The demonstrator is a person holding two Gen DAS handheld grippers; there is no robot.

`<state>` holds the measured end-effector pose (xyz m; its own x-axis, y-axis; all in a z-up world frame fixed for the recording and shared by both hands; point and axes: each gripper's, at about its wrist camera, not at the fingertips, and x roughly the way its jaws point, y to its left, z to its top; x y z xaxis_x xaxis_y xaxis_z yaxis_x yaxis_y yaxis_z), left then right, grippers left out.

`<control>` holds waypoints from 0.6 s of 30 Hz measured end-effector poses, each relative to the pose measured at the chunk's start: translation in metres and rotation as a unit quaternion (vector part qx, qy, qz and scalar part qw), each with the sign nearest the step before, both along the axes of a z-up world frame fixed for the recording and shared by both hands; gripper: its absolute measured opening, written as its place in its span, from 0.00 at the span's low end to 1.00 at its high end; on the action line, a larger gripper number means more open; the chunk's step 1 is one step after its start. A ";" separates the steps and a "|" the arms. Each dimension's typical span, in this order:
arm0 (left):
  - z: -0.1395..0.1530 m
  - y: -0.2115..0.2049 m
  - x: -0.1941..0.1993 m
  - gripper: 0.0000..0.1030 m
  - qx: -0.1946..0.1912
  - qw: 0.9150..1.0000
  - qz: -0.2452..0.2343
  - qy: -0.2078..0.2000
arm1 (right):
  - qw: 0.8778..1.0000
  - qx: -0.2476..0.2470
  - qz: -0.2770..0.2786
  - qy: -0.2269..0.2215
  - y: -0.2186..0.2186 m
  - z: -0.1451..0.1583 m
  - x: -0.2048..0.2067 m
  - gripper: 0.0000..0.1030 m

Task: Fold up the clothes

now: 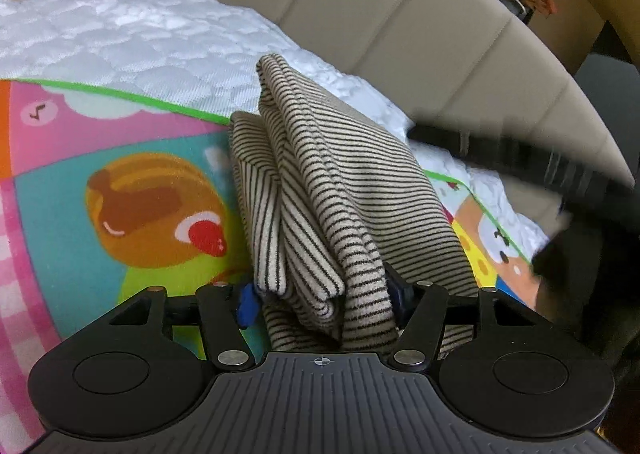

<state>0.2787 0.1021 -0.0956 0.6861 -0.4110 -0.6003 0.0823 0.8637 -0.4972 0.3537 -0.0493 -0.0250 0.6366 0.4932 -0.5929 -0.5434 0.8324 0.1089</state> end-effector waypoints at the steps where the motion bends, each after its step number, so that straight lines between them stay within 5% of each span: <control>1: 0.000 0.000 0.001 0.63 -0.003 1.000 -0.001 0.002 | 1.000 -0.019 0.012 0.013 0.012 -0.003 0.008 0.45; 6: 0.003 0.012 -0.004 0.63 -0.023 1.000 -0.001 0.010 | 0.992 -0.113 0.034 0.054 0.056 -0.045 0.040 0.48; 9: 0.010 0.023 -0.008 0.63 -0.033 0.999 0.014 0.002 | 0.994 -0.095 0.020 0.059 0.052 -0.037 0.040 0.49; 12: 0.009 0.031 -0.008 0.64 -0.043 0.999 0.013 0.004 | 0.997 -0.060 0.001 0.049 0.030 -0.023 0.025 0.60; 14: 0.006 0.033 -0.006 0.63 -0.048 0.999 0.011 0.014 | 0.999 -0.021 -0.018 0.046 0.005 -0.015 0.003 0.88; 18: 0.006 0.033 -0.003 0.62 -0.041 0.999 0.008 0.016 | 0.994 0.036 -0.065 0.083 -0.049 -0.026 -0.040 0.89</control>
